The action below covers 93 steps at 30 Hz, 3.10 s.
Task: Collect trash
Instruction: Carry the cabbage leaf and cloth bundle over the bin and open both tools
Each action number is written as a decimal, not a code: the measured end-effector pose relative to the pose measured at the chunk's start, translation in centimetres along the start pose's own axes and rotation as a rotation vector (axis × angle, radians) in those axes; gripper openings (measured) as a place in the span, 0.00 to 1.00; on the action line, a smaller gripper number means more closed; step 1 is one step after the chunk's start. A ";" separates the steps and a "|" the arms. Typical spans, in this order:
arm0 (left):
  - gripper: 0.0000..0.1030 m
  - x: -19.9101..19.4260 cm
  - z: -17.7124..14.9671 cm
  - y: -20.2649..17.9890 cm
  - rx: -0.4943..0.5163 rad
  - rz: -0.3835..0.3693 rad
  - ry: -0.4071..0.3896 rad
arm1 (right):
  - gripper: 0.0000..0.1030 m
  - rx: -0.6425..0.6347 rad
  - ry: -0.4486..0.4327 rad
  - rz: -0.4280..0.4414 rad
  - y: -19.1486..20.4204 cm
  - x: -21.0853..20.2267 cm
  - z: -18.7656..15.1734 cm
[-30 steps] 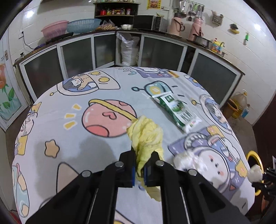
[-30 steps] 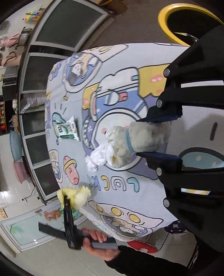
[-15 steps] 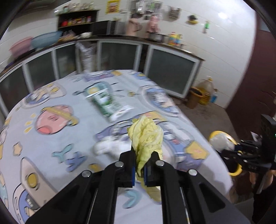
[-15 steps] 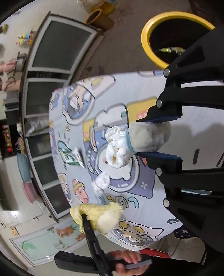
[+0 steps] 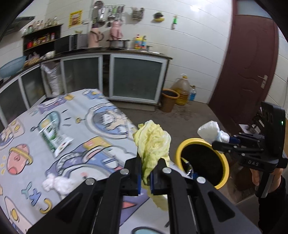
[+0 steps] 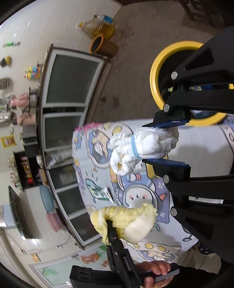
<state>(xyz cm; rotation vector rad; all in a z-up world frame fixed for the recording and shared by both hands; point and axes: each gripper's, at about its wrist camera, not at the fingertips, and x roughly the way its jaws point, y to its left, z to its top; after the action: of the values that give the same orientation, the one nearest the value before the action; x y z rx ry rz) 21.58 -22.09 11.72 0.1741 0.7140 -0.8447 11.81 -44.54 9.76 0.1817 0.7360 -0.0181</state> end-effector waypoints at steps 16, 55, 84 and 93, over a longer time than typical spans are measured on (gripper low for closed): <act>0.06 5.4 2.2 -10.2 0.120 -0.164 0.029 | 0.28 0.136 -0.043 -0.120 -8.5 -3.6 -2.2; 0.06 20.9 -2.2 -19.5 0.195 -0.233 0.275 | 0.29 0.415 0.146 -0.189 -19.8 3.7 -12.6; 0.90 18.4 -1.7 -16.4 0.110 -0.194 0.236 | 0.48 0.487 0.136 -0.233 -19.6 2.3 -11.9; 0.91 16.2 -0.1 -16.8 0.128 -0.186 0.206 | 0.48 0.452 0.107 -0.247 -17.9 0.3 -10.6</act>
<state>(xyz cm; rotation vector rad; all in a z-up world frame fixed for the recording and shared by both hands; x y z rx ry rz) 16.51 -43.33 3.51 0.3165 0.8788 -1.0617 3.53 -60.29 -1.00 0.5245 0.8506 -0.4146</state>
